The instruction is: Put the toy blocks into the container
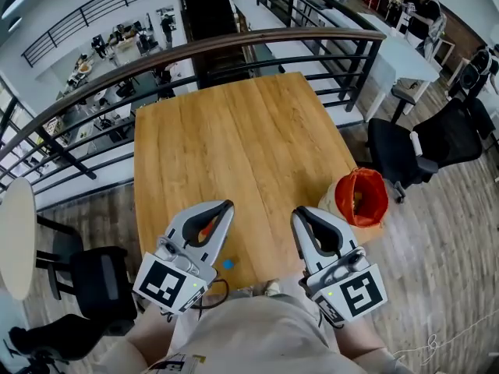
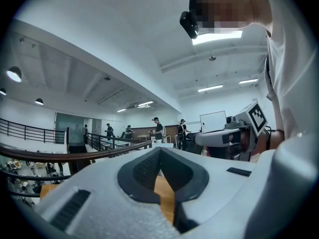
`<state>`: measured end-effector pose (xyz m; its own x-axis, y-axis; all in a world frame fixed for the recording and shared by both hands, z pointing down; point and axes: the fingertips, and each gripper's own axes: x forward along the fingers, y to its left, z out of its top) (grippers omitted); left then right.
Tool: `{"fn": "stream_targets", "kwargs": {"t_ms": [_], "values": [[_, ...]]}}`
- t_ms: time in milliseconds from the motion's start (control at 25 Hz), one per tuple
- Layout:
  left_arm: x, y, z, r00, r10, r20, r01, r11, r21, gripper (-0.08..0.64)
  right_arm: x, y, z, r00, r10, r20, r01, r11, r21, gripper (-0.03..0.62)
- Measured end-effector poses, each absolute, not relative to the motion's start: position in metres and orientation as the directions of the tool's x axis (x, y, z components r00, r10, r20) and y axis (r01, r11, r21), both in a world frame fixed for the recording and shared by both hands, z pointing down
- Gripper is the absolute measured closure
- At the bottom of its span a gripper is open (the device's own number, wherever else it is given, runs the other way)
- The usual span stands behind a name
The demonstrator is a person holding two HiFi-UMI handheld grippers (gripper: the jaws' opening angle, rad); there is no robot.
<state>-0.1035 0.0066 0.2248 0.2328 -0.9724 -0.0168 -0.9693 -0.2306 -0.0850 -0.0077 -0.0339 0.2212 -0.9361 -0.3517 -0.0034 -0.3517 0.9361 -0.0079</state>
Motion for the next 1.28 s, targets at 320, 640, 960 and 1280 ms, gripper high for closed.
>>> {"fn": "stream_targets", "kwargs": {"t_ms": [320, 640, 960, 1280], "values": [[-0.099, 0.004, 0.227, 0.238, -0.971, 0.000, -0.967, -0.237, -0.094, 0.548, -0.004, -0.035, 0.221, -0.932, -0.363, -0.001, -0.363, 0.932, -0.012, 0.558], [-0.099, 0.012, 0.226, 0.220, -0.976, 0.001, -0.971, -0.219, -0.092, 0.548, -0.007, -0.026, 0.225, -0.939, -0.343, 0.016, -0.343, 0.939, -0.002, 0.557], [-0.123, 0.024, 0.243, 0.152, -0.987, 0.043, -0.985, -0.155, -0.077, 0.548, -0.033, -0.016, 0.237, -0.951, -0.304, 0.051, -0.304, 0.953, 0.000, 0.556], [-0.153, 0.031, 0.276, 0.066, -0.992, 0.103, -0.996, -0.071, -0.046, 0.548, -0.074, -0.007, 0.263, -0.969, -0.220, 0.112, -0.223, 0.975, -0.020, 0.555]]}}
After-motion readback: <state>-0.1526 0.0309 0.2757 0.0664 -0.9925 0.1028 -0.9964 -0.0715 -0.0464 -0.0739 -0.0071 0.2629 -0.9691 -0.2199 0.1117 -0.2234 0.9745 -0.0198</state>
